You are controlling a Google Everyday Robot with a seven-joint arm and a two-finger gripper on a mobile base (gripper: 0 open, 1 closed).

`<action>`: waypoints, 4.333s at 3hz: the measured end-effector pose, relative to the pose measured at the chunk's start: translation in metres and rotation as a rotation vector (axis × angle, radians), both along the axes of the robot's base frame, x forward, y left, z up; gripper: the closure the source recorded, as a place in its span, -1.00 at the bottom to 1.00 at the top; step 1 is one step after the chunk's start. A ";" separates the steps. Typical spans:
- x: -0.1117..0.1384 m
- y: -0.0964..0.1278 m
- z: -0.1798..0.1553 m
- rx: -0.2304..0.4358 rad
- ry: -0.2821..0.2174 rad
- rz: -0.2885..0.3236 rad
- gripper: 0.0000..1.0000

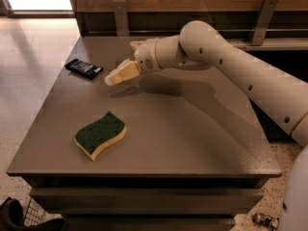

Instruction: Pick rxbar blueberry

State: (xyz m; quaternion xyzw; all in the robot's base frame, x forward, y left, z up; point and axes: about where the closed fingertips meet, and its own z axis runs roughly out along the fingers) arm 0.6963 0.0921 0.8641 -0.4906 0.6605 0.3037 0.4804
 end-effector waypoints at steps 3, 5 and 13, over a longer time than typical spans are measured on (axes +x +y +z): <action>0.044 0.063 -0.015 0.081 -0.010 -0.035 -1.00; 0.046 0.101 -0.041 0.068 0.002 -0.049 -1.00; 0.044 0.125 -0.049 0.046 0.022 -0.030 1.00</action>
Offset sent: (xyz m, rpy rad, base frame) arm 0.0614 0.0655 -0.0151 0.0975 -0.0072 -0.0361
